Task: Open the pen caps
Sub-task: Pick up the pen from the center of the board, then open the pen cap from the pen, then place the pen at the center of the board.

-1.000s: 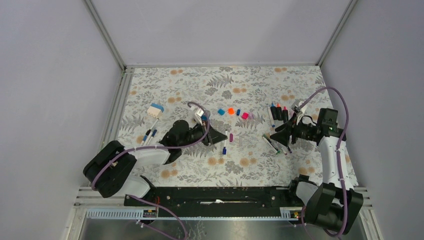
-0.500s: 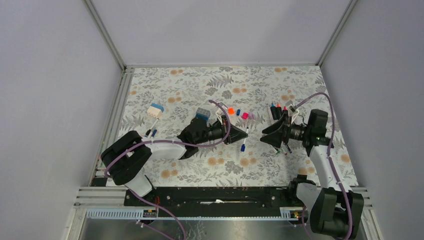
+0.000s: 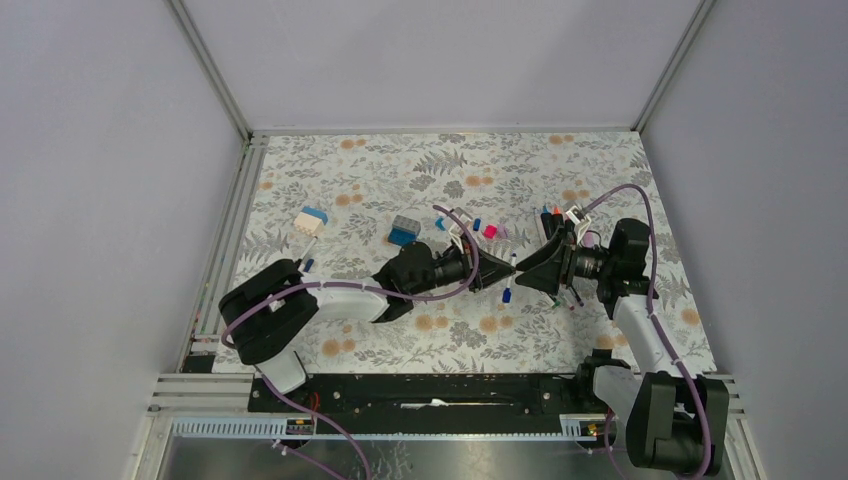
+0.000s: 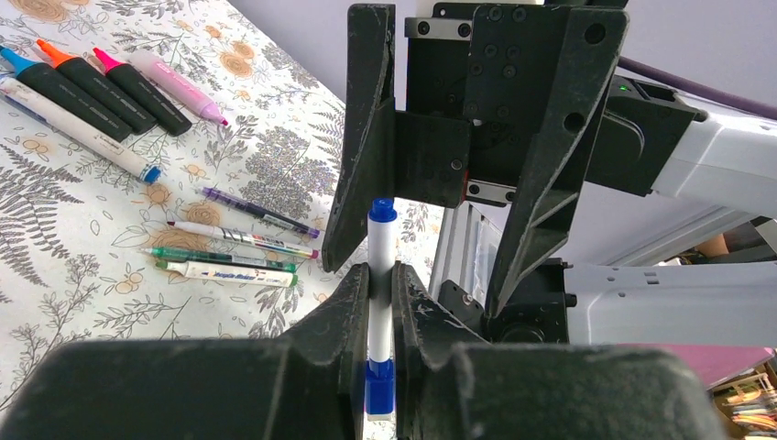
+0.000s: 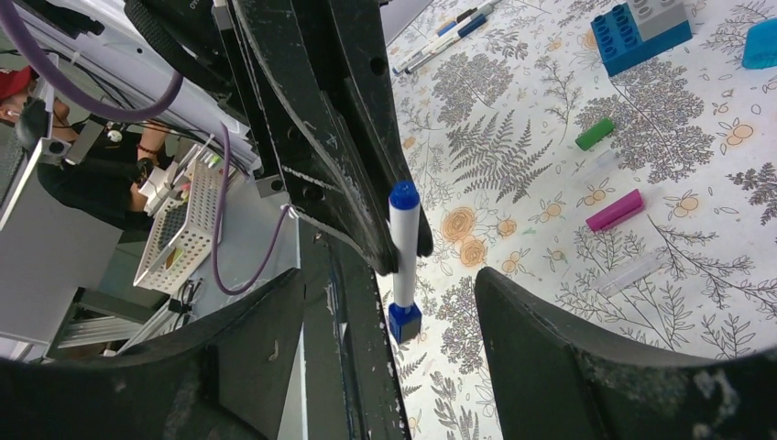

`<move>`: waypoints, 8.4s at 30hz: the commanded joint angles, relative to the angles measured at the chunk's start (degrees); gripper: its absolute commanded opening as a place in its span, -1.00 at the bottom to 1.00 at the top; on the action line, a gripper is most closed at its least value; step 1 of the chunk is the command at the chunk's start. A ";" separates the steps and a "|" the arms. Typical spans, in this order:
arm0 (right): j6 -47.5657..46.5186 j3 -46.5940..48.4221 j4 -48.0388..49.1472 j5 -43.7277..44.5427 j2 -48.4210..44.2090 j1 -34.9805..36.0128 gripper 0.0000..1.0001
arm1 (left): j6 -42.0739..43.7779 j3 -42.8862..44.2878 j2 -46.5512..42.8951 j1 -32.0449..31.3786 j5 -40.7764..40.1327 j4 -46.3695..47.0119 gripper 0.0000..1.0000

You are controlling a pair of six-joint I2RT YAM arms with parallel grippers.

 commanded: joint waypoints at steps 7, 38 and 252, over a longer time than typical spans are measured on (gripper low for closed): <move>7.29 2.64 5.59 -0.02 -1.68 0.47 0.50 | 2.88 3.55 0.78 -1.73 -1.83 2.51 -1.00; 11.28 0.44 9.15 4.99 -1.56 -0.40 0.06 | -1.54 4.50 3.51 -3.96 -4.17 5.93 -1.00; -63.32 30.96 -58.17 55.71 33.14 -16.37 -0.79 | 6.78 -20.63 -50.72 -7.00 -27.77 -36.47 -1.00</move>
